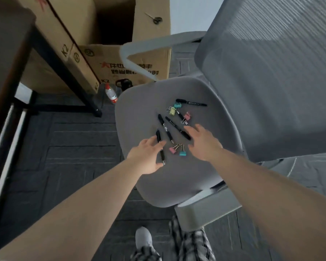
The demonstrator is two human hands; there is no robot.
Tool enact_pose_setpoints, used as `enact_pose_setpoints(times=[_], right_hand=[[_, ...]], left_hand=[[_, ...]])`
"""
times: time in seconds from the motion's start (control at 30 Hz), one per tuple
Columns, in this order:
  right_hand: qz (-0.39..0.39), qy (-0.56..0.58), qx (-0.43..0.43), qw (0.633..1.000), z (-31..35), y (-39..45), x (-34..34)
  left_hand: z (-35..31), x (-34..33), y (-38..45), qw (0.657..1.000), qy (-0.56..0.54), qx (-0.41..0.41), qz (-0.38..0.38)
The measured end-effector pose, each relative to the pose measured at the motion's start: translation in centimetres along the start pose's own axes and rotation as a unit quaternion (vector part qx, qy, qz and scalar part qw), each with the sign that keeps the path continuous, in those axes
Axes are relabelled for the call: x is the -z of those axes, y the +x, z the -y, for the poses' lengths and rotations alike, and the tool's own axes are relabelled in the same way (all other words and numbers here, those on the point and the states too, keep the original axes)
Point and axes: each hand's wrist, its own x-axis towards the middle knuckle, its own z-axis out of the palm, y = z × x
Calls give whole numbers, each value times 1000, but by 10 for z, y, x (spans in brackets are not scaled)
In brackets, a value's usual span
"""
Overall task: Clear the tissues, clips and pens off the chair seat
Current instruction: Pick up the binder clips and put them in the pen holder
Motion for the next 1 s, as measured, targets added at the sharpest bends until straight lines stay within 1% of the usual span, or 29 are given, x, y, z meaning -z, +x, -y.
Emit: enact_pose_setpoints(times=[0.1, 0.23, 0.33, 0.4, 0.5, 0.7, 0.87, 0.93, 1.0], right_hand=[[-2, 1, 18, 1000, -18, 32, 6], [25, 1, 36, 999, -40, 71, 4], [40, 2, 48, 998, -51, 94, 2], [41, 7, 51, 998, -56, 106, 0], [20, 9, 56, 998, -64, 125, -2], [10, -4, 98, 995, -67, 150, -6], [26, -16, 118, 993, -61, 162, -9], [33, -38, 121, 991, -59, 167, -11], [23, -52, 119, 991, -57, 171, -13]], left_hand=[[-14, 1, 30, 999, -34, 12, -6], [-36, -10, 69, 995, -99, 25, 18], [-47, -24, 90, 991, -124, 32, 31], [-53, -35, 101, 992, -113, 34, 41], [-61, -48, 116, 994, -85, 48, 41], [-69, -54, 131, 997, -53, 50, 40], [-70, -52, 139, 996, -53, 53, 41], [-72, -55, 141, 995, -61, 71, 39], [-73, -58, 143, 993, -67, 91, 33]])
